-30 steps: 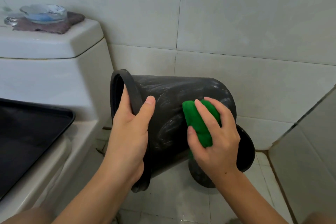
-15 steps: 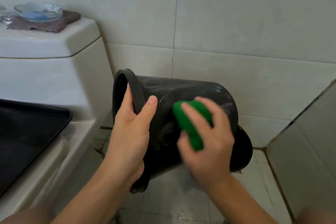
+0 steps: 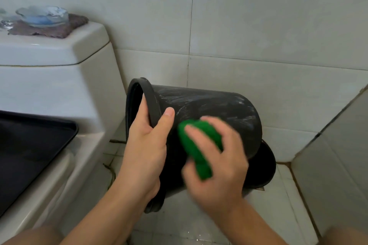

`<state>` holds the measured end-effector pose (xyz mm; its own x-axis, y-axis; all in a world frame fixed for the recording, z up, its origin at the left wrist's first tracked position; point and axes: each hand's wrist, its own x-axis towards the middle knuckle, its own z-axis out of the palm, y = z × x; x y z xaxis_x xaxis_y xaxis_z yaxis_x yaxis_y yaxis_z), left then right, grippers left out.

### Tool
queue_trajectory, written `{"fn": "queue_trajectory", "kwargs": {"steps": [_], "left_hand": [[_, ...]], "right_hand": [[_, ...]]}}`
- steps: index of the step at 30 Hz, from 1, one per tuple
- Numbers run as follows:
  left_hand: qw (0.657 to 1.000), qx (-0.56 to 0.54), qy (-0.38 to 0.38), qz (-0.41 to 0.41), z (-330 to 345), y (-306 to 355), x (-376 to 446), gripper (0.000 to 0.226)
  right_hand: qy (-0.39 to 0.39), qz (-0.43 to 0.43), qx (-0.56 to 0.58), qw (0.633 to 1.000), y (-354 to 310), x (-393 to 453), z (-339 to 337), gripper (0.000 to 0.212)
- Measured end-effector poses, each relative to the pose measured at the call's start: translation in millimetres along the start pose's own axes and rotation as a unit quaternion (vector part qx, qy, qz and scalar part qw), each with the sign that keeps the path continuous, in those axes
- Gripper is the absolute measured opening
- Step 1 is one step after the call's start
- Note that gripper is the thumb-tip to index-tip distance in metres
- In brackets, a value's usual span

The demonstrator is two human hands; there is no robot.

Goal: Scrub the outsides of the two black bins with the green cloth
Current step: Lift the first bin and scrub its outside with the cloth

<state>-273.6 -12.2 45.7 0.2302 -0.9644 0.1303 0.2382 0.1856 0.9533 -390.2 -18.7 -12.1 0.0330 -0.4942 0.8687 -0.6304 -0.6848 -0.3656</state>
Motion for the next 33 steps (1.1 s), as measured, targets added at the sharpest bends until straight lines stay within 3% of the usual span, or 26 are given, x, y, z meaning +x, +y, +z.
{"fn": "queue_trajectory", "kwargs": {"steps": [2, 5, 7, 10, 12, 17, 20, 25, 27, 29, 33], "left_hand": [[1.0, 0.002, -0.008, -0.006, -3, 0, 0, 0.027], [1.0, 0.008, -0.02, -0.001, -9, 1, -1, 0.03], [1.0, 0.012, -0.021, 0.011, -11, 2, -3, 0.033], [0.999, 0.017, -0.024, 0.029, -9, 3, -4, 0.037], [0.998, 0.032, -0.026, 0.038, -5, 3, -4, 0.038], [1.0, 0.006, -0.016, 0.003, -8, 0, -3, 0.025], [1.0, -0.008, -0.02, -0.018, -9, 1, -3, 0.026], [1.0, -0.006, -0.019, -0.004, -7, 2, -3, 0.035], [1.0, -0.004, -0.02, -0.002, -4, 1, -3, 0.035], [1.0, -0.004, -0.016, -0.008, -2, -1, -1, 0.031], [0.999, -0.023, -0.006, -0.031, -7, 0, 0, 0.021]], "right_hand": [[-0.026, -0.072, 0.016, 0.997, -12, -15, 0, 0.051], [-0.049, -0.106, 0.024, 0.993, 6, -18, -5, 0.051], [-0.028, -0.068, 0.003, 0.997, 21, -12, -7, 0.049], [0.026, 0.085, -0.001, 0.996, 29, 3, -4, 0.048], [0.024, 0.116, 0.009, 0.993, 20, 6, 1, 0.048], [-0.053, -0.086, 0.028, 0.994, -7, -15, -2, 0.043], [-0.048, -0.121, 0.018, 0.991, 12, -10, -7, 0.031], [0.008, 0.062, 0.019, 0.998, 31, 8, -6, 0.027], [0.012, 0.09, 0.046, 0.995, 20, 6, 0, 0.025], [0.009, 0.06, 0.057, 0.997, 4, -1, 4, 0.02], [-0.036, -0.089, 0.074, 0.993, -12, -20, 0, 0.021]]}}
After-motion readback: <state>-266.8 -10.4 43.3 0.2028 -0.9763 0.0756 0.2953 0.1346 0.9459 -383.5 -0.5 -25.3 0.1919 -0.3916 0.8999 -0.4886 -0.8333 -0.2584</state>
